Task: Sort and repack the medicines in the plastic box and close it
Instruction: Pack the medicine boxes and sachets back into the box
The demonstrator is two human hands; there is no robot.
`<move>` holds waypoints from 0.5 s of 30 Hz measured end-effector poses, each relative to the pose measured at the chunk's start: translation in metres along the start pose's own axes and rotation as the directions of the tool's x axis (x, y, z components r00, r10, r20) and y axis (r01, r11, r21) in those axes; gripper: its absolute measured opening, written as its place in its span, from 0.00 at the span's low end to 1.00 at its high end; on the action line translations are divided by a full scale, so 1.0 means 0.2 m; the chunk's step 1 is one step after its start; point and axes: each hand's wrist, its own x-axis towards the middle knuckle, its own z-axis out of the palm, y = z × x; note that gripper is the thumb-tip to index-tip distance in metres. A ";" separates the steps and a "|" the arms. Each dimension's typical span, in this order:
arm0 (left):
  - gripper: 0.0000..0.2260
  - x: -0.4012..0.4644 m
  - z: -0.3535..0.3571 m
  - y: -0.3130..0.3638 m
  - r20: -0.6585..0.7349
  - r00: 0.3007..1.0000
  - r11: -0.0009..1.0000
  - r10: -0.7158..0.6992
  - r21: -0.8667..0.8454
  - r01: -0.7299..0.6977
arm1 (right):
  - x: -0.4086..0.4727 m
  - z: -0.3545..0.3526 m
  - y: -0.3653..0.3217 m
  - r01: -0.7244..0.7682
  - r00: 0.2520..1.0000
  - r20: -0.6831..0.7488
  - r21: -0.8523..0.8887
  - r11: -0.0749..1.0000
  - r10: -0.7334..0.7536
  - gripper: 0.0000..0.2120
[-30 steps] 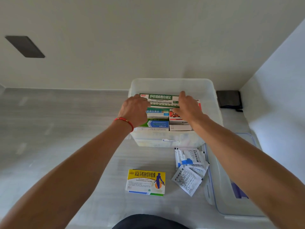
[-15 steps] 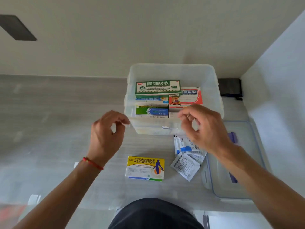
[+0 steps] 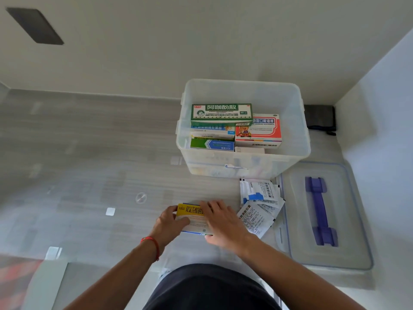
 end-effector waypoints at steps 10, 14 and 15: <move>0.12 -0.29 -0.18 0.33 0.154 0.961 0.958 0.229 -0.211 -0.194 | -0.29 -0.54 0.09 0.111 0.987 -0.134 0.196 0.974 -0.085 0.47; 0.20 -0.44 -0.28 0.63 0.240 0.861 0.872 0.448 -0.329 -0.362 | -0.39 -0.91 0.16 0.173 0.949 -0.292 0.161 0.972 -0.120 0.49; 0.20 -0.45 -0.29 0.71 0.238 0.833 0.850 0.499 -0.323 -0.417 | -0.39 -1.00 0.19 0.176 0.934 -0.338 0.154 0.972 -0.116 0.49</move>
